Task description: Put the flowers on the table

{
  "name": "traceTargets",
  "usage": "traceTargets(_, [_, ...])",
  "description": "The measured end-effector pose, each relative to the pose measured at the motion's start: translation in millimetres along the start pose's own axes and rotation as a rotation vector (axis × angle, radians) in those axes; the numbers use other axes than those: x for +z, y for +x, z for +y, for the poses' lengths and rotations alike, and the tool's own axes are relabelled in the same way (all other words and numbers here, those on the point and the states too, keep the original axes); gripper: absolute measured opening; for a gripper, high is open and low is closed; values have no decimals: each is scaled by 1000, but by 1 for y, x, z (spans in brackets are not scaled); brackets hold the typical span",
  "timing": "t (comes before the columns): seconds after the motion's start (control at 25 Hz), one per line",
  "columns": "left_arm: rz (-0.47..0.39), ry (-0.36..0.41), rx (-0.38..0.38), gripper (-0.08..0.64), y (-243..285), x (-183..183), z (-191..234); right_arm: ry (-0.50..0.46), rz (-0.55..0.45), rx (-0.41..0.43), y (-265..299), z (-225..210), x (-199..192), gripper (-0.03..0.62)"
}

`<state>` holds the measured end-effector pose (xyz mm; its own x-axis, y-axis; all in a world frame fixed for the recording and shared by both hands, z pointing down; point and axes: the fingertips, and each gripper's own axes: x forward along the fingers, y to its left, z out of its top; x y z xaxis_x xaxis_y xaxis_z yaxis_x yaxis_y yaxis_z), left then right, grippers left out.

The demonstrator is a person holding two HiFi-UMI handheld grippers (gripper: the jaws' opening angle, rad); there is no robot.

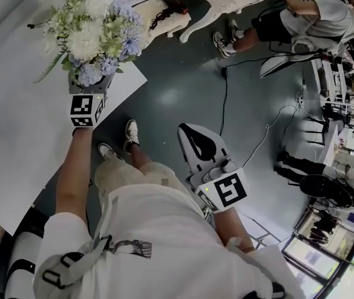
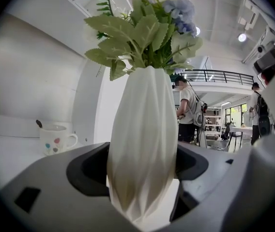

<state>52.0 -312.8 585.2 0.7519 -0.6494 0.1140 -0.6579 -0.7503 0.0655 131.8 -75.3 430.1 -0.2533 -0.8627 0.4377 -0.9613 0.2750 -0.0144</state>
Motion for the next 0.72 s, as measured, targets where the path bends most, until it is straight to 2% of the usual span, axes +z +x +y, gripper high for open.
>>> traceTargets(0.44, [28, 1, -24, 383, 3, -5, -1, 10, -30, -8, -5, 0, 0, 11])
traceTargets(0.56, [50, -7, -26, 442, 0, -7, -2, 21, -43, -10, -9, 2, 1, 11])
traceTargets(0.72, [76, 3, -22, 462, -8, -6, -6, 41, -53, -14, -15, 4, 0, 11])
